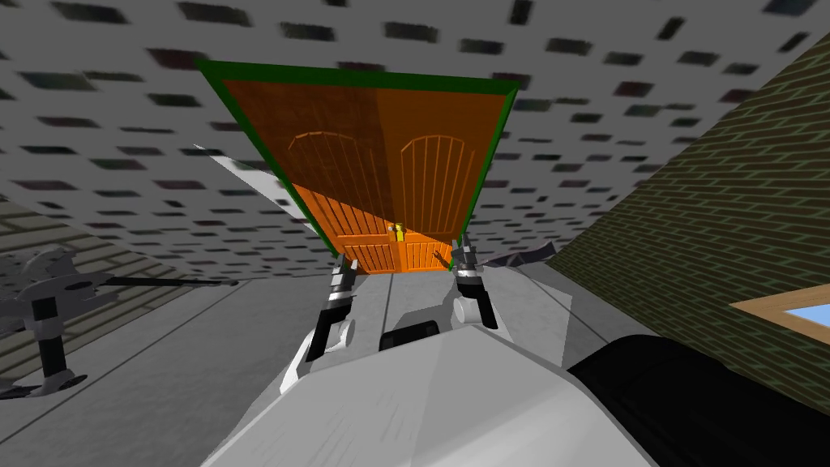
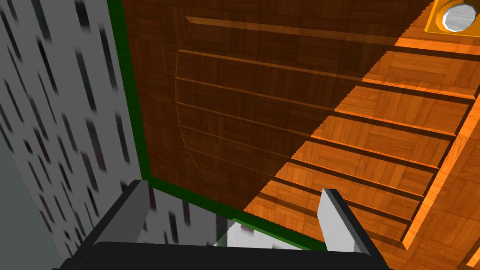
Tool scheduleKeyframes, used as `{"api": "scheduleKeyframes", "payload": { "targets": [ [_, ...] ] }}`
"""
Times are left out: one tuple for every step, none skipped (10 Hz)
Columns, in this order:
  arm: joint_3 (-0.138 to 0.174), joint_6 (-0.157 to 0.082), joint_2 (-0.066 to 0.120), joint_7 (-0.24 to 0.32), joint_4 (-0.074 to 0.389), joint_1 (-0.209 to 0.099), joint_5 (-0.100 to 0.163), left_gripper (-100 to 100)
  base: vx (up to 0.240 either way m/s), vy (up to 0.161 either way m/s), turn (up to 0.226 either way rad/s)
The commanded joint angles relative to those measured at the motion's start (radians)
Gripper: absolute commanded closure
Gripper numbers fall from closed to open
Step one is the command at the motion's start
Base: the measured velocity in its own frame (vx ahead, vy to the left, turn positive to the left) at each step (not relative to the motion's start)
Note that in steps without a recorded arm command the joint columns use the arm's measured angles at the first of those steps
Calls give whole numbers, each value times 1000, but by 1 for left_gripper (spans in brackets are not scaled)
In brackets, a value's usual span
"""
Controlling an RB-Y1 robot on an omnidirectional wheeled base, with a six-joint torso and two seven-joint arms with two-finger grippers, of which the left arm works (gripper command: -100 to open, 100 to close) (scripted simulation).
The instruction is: Pull the door open
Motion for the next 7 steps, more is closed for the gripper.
{"api": "scheduleKeyframes", "payload": {
  "targets": [
    [3, 11, 7, 2, 33, -18, 3, -100, 98, -23, -27],
    [4, 17, 9, 2, 54, -29, 4, -100, 95, -17, -38],
    [5, 22, 12, 2, 76, -40, 5, -100, 89, -17, -36],
    [6, 27, 14, 2, 97, -51, 6, -100, 99, -8, -34],
    [7, 32, 16, 2, 118, -62, 6, -100, 99, -36, -35],
    [8, 37, 19, 2, 139, -72, 7, -100, 99, -28, -30],
    [9, 43, 21, 2, 160, -83, 8, -100, 98, -32, -36]
  ]
}}
